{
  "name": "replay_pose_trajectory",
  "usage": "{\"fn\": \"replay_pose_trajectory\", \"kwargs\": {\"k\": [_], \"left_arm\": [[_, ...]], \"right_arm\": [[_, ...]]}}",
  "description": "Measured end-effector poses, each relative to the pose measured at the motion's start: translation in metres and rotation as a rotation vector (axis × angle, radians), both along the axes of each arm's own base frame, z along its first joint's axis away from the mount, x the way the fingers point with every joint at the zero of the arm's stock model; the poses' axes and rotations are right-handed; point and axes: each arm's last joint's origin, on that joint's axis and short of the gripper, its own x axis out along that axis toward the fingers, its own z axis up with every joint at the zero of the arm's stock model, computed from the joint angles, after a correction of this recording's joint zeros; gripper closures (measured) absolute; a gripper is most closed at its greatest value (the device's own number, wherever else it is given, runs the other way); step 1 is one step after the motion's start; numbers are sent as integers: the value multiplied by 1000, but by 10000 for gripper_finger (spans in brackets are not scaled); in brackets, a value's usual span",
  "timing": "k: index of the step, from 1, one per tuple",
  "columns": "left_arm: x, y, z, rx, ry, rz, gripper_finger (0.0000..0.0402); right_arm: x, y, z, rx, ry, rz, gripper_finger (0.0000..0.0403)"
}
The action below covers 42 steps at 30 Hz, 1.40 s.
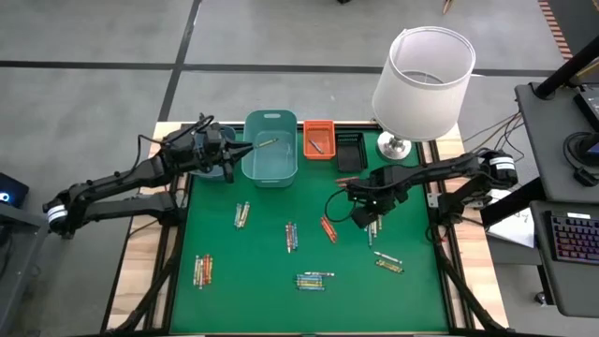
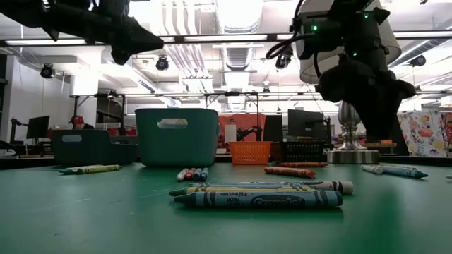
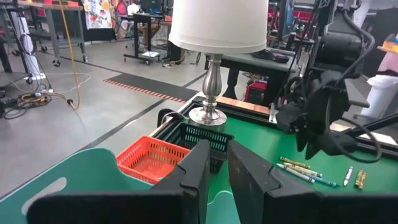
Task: Sort crayons
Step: Put the white crayon into the black bin
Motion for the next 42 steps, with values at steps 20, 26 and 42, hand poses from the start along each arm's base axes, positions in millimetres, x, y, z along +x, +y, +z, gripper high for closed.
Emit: {"fn": "replay_pose_trajectory", "kwargs": {"k": [20,26,42], "left_arm": [[6,4,-5,28,39,22,361],[10,6,-7,2,40,24,361],[12,8,-5,-13,2,28,361]], "right_arm": [[-18,99,2,-54,-44,605,315],[-22,115,2,-103,-75,608,321],[-34,122,-30,-95,-124,593,321]]}}
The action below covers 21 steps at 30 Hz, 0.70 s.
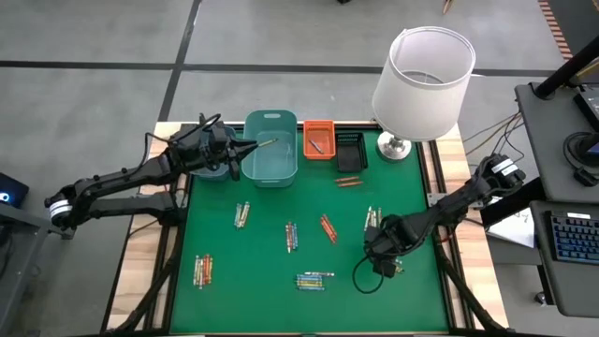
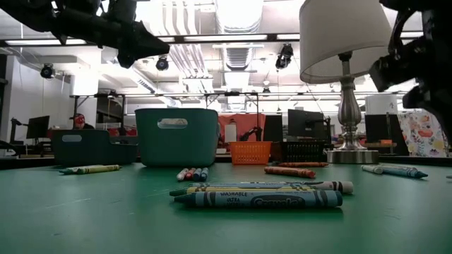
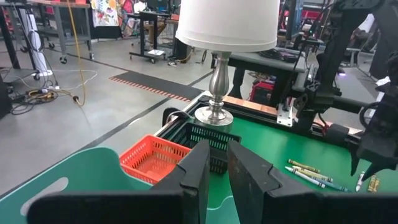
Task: Sort crayons
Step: Put the white crayon into the black bin
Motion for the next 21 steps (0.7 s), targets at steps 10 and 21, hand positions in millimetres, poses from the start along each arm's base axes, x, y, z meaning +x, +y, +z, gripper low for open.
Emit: {"fn": "replay_pose_trajectory", "kwargs": {"k": [10,21], "left_arm": [[0,0,0,-13,-7,1,361],[0,0,0,-23,-12,2,361]], "right_arm": [[-2,-1,-12,18,-32,-4,321],[-2,-1,-15,17,-25,0,321]]}}
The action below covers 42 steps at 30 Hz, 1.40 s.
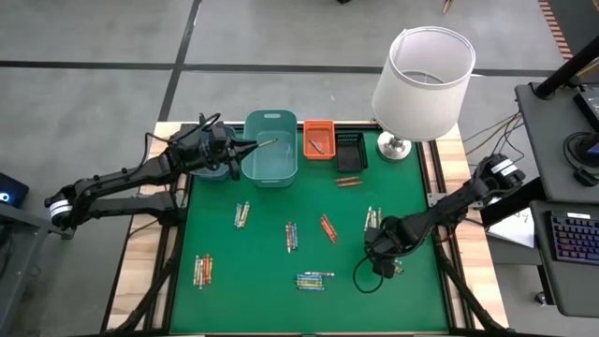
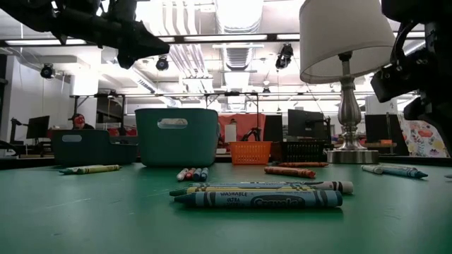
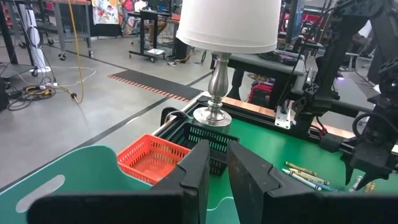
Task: Sort crayons
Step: Put the white crayon into the black bin
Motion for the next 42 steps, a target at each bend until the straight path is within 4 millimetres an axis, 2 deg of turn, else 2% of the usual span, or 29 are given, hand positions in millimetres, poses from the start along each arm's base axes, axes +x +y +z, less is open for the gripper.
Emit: {"fn": "replay_pose_trajectory", "kwargs": {"k": [12,15,20,26,31,37,42], "left_arm": [[0,0,0,0,0,0,361],[0,0,0,0,0,0,361],[0,0,0,0,0,0,361],[0,0,0,0,-1,0,361],[0,0,2,9,-16,0,361],[0,0,6,24,-54,0,361],[0,0,7,31,-68,0,361]], "right_arm": [[4,2,-18,-41,58,10,323],[4,2,-19,-46,63,10,338],[3,1,-18,-47,64,17,383],[1,0,-12,-44,50,16,390],[-7,-7,4,-74,61,-12,392],[4,-23,42,-48,-100,-103,392],[23,-53,71,-82,-255,-216,392]]}}
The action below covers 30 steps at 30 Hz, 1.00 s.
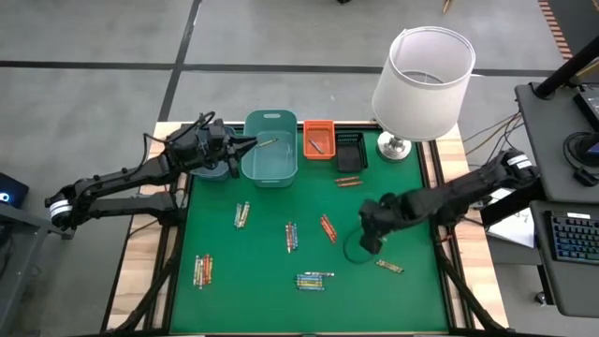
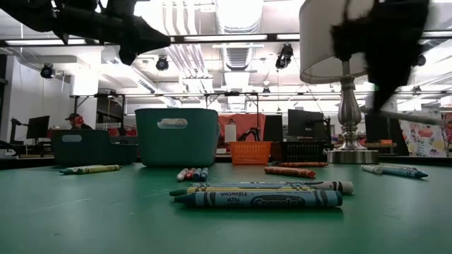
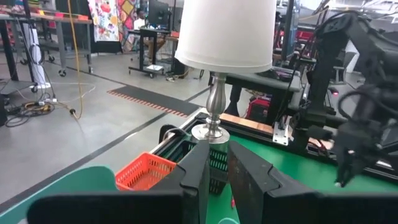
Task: Sort crayons
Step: Put the white crayon into the black bin
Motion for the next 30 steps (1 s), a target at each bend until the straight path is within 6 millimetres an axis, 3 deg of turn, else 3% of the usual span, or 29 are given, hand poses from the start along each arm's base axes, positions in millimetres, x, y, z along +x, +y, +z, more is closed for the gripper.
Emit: {"fn": "replay_pose_trajectory", "kwargs": {"k": [9,17,24,30], "left_arm": [[0,0,2,10,-18,0,361],[0,0,2,11,-19,0,361],[0,0,2,3,-22,-1,361],[0,0,2,-5,-26,0,361]], "right_arm": [[46,-66,24,-178,-250,-14,392],[68,-120,27,-514,-180,-250,392],[76,-138,13,-697,-83,-366,392],[80,-147,-14,-706,-5,-405,392]]}}
